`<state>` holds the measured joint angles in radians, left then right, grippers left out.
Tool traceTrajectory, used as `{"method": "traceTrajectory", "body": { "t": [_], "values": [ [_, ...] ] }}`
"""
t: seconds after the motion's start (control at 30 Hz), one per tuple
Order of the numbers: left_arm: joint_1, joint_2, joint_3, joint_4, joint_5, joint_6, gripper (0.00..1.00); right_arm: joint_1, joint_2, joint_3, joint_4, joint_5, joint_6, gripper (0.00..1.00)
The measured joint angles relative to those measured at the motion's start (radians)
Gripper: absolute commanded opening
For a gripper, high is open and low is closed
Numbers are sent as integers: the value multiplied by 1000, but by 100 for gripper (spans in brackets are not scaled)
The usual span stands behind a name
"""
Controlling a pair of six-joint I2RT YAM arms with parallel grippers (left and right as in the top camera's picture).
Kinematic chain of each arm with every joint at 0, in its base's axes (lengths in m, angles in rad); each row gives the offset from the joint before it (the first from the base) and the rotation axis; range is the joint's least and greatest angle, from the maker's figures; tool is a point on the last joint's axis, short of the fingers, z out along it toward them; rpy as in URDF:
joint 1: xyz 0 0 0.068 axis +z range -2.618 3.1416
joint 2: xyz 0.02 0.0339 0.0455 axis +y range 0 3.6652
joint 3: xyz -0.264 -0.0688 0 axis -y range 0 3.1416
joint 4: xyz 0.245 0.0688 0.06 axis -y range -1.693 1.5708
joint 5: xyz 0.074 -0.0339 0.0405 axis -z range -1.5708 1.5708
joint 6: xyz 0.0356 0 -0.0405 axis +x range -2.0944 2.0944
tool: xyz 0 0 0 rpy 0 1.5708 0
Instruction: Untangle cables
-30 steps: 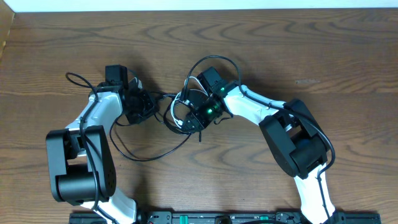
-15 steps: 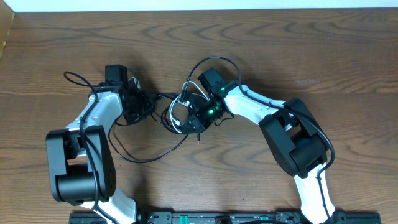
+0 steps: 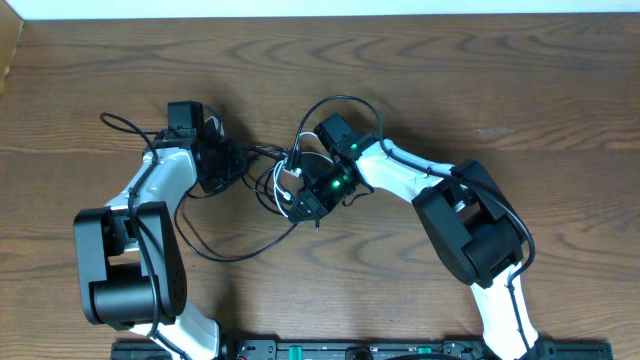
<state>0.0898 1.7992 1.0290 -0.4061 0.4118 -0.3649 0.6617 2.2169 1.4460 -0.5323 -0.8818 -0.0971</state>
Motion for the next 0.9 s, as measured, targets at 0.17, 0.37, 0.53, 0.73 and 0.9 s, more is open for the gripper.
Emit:
{"method": "traceTrajectory", "body": {
  "t": [0.17,0.37,0.53,0.73,0.9],
  "values": [
    [0,0,0,13,0,0,8,24,2,-1,83,-16,44,30],
    [0,0,0,13,0,0,8,73,2,-1,89,71,111,30],
    [0,0,0,13,0,0,8,79,4,-1,103,105,147,25],
    [0,0,0,12,0,0,8,64,37,0,156,74,203,1],
    [0,0,0,11,-2,0,8,14,41,14,153,2,212,1]
  ]
}}
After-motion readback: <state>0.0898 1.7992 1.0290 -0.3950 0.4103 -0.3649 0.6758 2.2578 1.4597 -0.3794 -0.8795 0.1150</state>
